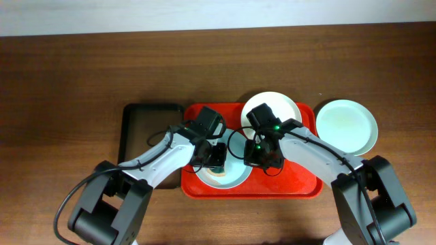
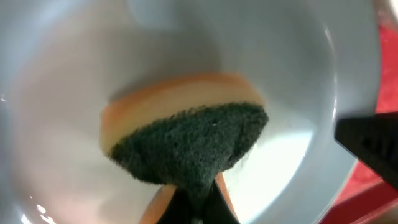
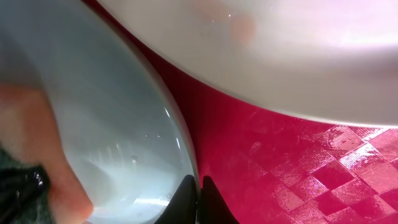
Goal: Clean dirty plates on tray and stack at the side
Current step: 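Scrub the pale blue plate surface with the sponge in the left gripper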
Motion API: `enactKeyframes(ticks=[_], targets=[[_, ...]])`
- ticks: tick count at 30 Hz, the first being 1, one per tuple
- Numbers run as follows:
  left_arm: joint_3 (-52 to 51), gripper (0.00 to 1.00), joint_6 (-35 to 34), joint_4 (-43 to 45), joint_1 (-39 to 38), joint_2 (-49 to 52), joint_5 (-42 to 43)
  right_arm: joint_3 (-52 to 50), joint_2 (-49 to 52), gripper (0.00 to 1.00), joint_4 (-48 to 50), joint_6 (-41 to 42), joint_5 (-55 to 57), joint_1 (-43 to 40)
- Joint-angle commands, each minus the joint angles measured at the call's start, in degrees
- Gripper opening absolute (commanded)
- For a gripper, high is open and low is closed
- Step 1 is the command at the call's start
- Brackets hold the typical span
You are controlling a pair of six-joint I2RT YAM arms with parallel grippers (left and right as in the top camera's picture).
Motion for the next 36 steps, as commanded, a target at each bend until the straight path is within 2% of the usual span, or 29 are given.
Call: enactKeyframes(ticks=[1,7,11,17,19,25,27,30,32,34,36], targets=[[5.6,0.00,2.3,-4.9,2.9,-2.1,3.2,-0.1,0.2,0.05,0.3,-0.4,-0.6,0.1],[7.1,0.00,2.6,-8.0,4.8,-8.3,-5.4,-0.1,0.2,0.05,0.3,-0.4,-0.6,0.1],[6.2,0.00,2.2,-8.4,2.9,-4.7,-8.5,-0.1,0.2,0.05,0.3,-0.4,-0.6,0.1],[5.9,0.00,0.7,-8.9,1.9,5.0,-8.3,-0.1,0.2,0.05,0.3,-0.4,-0.5,0.1],[5.9,0.00,0.5,-9.4,1.8,7.2,-5.6,-0.1,0.2,0.05,0.3,-0.4,-0.5,0.1],[6.8,0.00,6.8,-8.8,2.0,7.6,16.2,-0.1,0.2,0.05,0.3,-0.4,-0.6,0.1],[8.1,0.00,6.8,-8.9,2.4,6.4,17.9,-0.1,0.2,0.05,0.3,-0.4,-0.6,0.1],[9.9,0.00,6.8,-9.2,3.6,2.3,14.9,-0.1,0.2,0.05,0.2,-0.4,-0.6,0.1],[10.3,0.00,6.8,-9.8,4.2,-0.9,8.7,-0.1,0.2,0.05,0.2,-0.4,-0.6,0.1],[10.3,0.00,6.1,-11.6,4.2,-3.5,-3.8,-0.1,0.2,0.05,0.3,-0.4,-0.6,0.1],[10.2,0.00,5.8,-13.0,4.1,-3.7,-8.6,-0.1,0.2,0.05,0.2,-0.4,-0.6,0.1]])
